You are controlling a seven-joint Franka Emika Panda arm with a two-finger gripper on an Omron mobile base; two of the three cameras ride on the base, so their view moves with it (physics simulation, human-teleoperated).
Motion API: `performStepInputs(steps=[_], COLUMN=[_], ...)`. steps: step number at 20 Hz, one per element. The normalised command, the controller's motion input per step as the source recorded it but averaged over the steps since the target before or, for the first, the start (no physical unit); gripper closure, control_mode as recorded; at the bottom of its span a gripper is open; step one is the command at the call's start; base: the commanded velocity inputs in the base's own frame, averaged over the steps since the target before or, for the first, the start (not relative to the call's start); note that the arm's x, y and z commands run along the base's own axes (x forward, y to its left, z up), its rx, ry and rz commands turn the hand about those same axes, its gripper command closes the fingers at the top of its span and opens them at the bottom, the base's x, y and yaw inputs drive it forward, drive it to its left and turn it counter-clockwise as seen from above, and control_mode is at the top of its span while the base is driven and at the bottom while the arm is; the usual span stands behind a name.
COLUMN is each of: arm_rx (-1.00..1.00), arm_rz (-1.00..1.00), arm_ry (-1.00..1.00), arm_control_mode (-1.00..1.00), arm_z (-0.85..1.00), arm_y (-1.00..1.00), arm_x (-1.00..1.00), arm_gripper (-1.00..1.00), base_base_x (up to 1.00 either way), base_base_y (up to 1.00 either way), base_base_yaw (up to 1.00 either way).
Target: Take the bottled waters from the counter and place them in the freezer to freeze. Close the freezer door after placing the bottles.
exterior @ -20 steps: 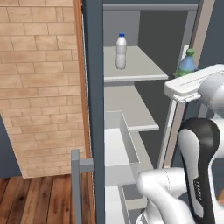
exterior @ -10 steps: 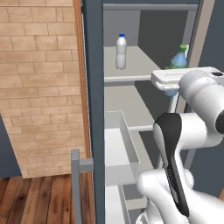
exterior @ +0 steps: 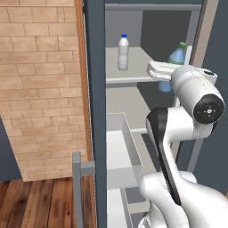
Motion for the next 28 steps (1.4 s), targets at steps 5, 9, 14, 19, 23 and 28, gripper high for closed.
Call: performStepInputs(steps=[5, 9, 14, 19, 23, 28], arm_rx=[0.1, 0.05, -0.01, -0.06, -0.01, -0.01], arm_rz=[-0.01, 0.0, 0.0, 0.0, 0.0, 0.0], arm_ry=[0.03, 0.06, 0.02, 0.0, 0.0, 0.02], arm_control_mode=[-1.0, -1.0, -1.0, -1.0, -1.0, -1.0], arm_z=[0.0, 0.0, -0.01, -0.02, 0.0, -0.03], arm_y=[-0.09, -0.15, -0.02, 0.0, 0.0, 0.0], arm_x=[0.37, 0.54, 0.53, 0.39, 0.29, 0.46], arm_gripper=[1.0, 1.0, 1.0, 1.0, 1.0, 1.0], base_base_x=[0.0, 0.0, 0.0, 0.0, 0.0, 0.0], base_base_y=[0.0, 0.0, 0.0, 0.0, 0.0, 0.0], base_base_yaw=[0.0, 0.0, 0.0, 0.0, 0.0, 0.0])
